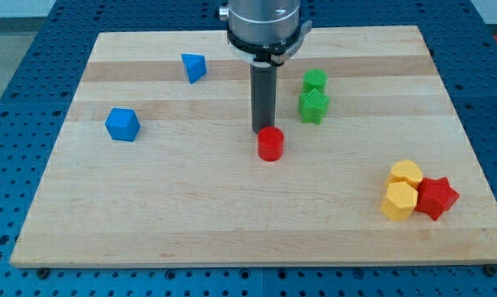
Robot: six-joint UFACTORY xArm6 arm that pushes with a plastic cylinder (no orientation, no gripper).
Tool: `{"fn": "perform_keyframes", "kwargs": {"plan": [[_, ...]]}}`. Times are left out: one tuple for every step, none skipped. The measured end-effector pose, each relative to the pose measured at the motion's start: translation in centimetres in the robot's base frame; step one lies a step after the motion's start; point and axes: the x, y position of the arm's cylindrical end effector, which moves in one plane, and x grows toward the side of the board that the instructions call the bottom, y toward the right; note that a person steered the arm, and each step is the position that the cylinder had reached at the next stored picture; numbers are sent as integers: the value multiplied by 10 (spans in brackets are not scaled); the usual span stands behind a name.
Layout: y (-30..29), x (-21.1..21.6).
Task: Slide the red circle into the yellow heart
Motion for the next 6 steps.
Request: {"fn": "perform_keyframes", "kwargs": {"plan": [[0,21],[-4,38],[-6,55],[-32,68],[-43,90],[-32,90]]}}
